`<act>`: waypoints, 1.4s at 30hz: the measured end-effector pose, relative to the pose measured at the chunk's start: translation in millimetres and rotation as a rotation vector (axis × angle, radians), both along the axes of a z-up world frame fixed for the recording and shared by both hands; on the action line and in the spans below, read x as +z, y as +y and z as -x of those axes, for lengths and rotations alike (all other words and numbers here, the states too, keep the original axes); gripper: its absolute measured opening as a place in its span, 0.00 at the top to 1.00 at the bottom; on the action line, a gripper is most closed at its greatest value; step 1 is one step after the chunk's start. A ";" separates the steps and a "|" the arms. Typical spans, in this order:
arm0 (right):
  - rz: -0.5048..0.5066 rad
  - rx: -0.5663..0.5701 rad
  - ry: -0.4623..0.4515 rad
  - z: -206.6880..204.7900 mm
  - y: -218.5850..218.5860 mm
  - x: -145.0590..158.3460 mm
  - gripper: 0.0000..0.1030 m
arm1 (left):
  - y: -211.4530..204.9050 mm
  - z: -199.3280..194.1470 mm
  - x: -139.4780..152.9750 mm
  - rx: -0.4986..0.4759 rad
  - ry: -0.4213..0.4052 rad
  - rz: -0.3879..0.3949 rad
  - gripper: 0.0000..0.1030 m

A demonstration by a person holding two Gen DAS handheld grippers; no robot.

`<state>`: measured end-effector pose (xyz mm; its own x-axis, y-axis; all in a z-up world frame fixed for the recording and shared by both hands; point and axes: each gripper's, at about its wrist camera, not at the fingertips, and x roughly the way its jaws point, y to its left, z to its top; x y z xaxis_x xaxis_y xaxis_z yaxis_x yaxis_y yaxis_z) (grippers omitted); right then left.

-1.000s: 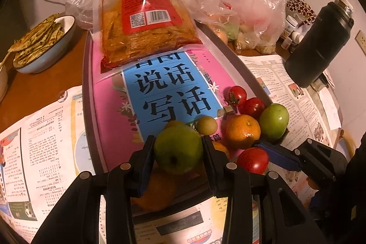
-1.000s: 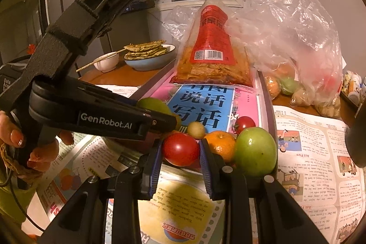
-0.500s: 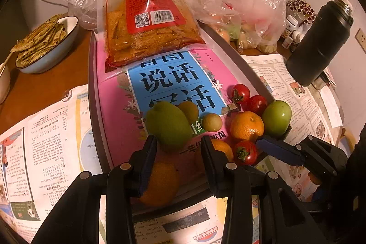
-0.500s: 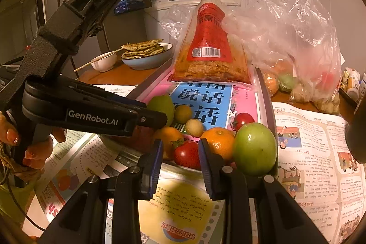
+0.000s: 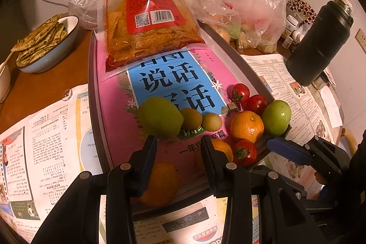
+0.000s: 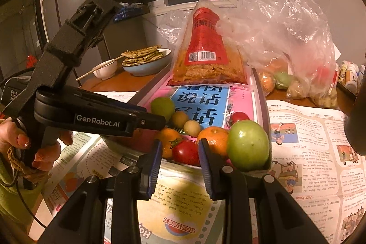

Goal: Organize fruits

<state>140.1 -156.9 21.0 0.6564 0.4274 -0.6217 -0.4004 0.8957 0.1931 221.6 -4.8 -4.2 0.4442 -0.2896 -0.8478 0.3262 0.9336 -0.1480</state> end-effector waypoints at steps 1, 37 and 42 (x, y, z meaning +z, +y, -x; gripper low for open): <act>0.001 -0.001 0.001 0.1 -0.1 0.2 0.68 | 0.3 -0.4 -0.1 0.001 0.000 0.002 0.60; -0.008 -0.082 -0.024 1.3 -11.9 9.5 0.40 | 1.9 -2.0 0.3 0.009 0.007 0.023 0.58; -0.020 -0.104 -0.040 2.6 -16.2 12.8 0.28 | 1.3 -2.0 0.2 0.010 0.005 0.018 0.58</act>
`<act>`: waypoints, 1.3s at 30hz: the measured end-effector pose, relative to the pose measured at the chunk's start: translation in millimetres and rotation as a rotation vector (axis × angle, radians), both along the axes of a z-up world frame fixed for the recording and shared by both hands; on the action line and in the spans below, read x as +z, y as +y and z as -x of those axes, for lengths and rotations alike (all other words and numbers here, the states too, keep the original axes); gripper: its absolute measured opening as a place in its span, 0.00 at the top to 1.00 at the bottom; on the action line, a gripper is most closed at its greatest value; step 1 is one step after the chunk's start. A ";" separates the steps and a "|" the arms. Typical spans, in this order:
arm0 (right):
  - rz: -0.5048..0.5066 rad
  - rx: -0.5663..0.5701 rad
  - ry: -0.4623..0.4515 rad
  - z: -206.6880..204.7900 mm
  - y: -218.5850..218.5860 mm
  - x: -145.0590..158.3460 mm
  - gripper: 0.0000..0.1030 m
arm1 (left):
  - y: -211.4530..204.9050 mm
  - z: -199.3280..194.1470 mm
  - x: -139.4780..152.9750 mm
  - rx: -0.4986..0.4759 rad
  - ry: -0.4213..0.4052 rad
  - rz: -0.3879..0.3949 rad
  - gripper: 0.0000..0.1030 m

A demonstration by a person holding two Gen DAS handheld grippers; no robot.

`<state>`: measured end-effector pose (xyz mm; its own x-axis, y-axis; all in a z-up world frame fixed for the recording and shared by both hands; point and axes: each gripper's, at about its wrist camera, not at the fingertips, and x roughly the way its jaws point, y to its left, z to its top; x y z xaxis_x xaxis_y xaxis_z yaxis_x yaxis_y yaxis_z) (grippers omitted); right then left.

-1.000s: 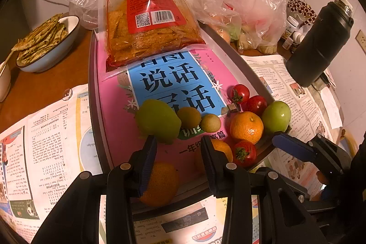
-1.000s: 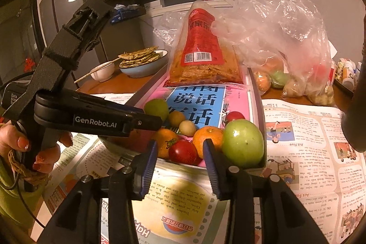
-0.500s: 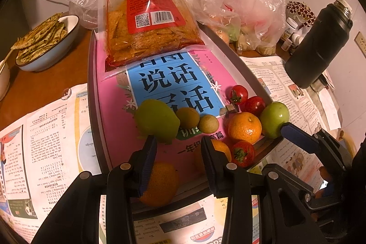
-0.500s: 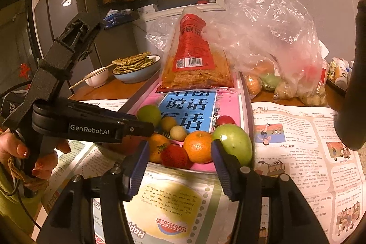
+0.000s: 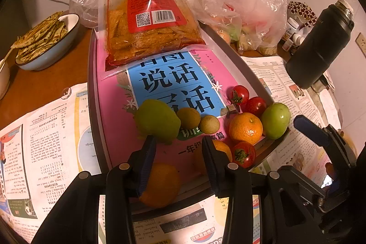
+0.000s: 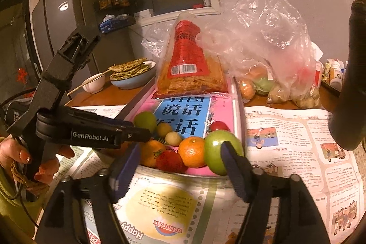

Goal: Organize fruits

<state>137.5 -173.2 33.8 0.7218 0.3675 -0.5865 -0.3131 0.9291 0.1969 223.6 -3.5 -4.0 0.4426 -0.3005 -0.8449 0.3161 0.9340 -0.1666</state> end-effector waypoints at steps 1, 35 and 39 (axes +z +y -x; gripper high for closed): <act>-0.001 -0.002 -0.001 -0.1 -0.6 0.3 0.27 | -0.2 0.1 0.2 0.000 -0.001 -0.001 0.58; -0.015 -0.068 -0.039 19.1 -21.6 25.0 0.01 | -0.5 60.8 66.7 0.121 -0.218 0.027 0.28; -0.023 -0.083 -0.060 32.1 -30.5 33.6 0.01 | 1.5 81.8 74.0 0.140 -0.244 0.038 0.28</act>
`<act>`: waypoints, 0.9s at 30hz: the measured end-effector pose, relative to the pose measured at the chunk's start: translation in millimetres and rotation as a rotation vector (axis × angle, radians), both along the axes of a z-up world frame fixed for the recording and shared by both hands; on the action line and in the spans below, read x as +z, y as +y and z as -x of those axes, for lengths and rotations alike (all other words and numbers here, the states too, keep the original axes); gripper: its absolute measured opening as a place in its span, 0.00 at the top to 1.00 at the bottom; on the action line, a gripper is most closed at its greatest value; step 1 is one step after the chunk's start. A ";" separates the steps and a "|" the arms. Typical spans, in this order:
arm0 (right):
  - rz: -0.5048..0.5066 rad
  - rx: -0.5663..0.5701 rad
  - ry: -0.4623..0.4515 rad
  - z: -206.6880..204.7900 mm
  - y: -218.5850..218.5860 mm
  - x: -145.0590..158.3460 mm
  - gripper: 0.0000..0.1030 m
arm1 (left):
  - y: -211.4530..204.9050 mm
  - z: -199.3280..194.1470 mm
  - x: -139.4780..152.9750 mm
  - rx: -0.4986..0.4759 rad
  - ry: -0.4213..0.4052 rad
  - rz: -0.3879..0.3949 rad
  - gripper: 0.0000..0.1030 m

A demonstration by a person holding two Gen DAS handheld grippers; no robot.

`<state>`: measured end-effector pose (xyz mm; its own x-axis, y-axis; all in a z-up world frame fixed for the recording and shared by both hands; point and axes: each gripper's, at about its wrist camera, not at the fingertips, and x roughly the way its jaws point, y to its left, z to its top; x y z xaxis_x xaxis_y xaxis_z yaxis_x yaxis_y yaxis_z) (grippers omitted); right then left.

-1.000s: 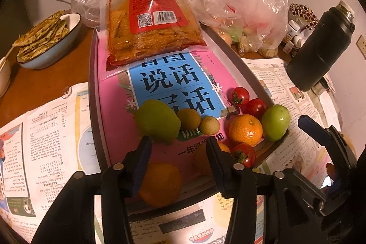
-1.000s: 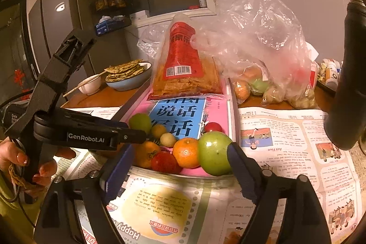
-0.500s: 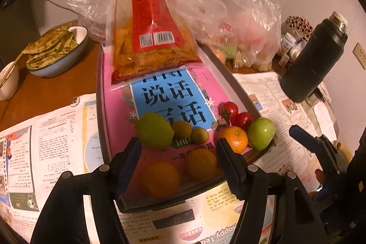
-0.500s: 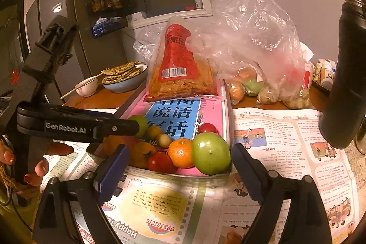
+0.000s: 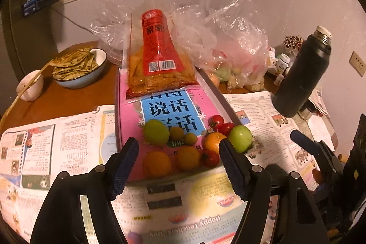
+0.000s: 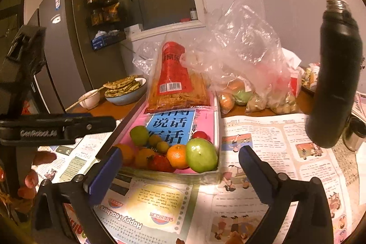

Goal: Organize fruits

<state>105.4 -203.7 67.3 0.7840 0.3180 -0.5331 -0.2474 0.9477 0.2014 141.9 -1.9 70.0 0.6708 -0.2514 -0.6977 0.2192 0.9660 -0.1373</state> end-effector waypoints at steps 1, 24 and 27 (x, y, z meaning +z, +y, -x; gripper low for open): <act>0.001 0.000 -0.004 2.1 -1.3 1.4 0.01 | 0.1 5.3 1.6 0.009 -0.012 -0.006 0.28; -0.013 -0.006 0.111 69.5 -19.4 -34.5 0.01 | -14.9 91.8 -69.2 0.146 0.092 -0.078 0.28; -0.006 -0.006 0.098 71.4 -19.5 -32.8 0.01 | -17.1 92.0 -75.1 0.145 0.105 -0.081 0.28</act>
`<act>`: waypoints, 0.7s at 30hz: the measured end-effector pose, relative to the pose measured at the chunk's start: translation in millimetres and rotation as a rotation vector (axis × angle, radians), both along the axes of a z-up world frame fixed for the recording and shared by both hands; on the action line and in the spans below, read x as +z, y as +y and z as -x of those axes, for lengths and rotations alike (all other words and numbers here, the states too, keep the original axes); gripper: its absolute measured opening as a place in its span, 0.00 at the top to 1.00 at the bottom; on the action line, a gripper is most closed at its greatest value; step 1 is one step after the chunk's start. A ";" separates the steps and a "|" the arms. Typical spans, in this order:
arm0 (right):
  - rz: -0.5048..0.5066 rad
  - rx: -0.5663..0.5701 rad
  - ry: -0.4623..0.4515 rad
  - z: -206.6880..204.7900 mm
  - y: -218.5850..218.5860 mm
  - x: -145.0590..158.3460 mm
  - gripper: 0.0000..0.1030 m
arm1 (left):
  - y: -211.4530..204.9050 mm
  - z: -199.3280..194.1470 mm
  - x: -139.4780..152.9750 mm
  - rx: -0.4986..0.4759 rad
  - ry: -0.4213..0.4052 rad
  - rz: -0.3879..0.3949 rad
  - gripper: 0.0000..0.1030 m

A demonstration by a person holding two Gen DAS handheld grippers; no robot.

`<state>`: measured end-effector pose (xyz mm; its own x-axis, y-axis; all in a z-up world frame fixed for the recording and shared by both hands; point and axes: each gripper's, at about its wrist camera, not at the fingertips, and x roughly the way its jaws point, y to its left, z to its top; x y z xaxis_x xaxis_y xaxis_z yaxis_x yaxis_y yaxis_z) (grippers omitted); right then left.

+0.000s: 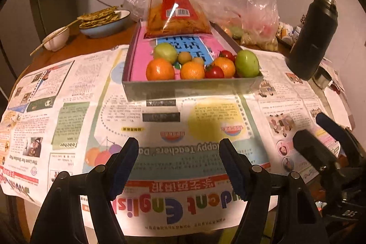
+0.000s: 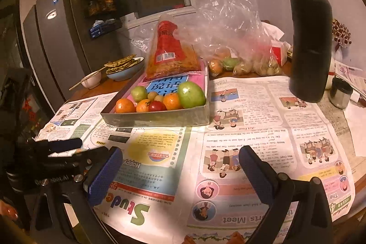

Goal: Organize fruits

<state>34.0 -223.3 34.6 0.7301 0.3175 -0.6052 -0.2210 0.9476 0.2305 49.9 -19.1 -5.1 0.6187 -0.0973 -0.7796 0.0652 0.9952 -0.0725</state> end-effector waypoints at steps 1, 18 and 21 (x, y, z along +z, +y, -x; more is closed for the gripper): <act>-0.001 0.002 0.001 -0.1 0.5 0.1 0.01 | -0.7 -0.5 -1.2 0.001 0.006 -0.001 0.28; 0.013 0.011 0.026 -2.9 7.1 -5.7 0.01 | -2.2 -0.3 0.2 -0.007 -0.012 -0.032 0.28; 0.011 0.016 0.031 -2.7 8.7 -6.9 0.01 | -0.8 0.1 0.8 -0.001 -0.015 -0.032 0.28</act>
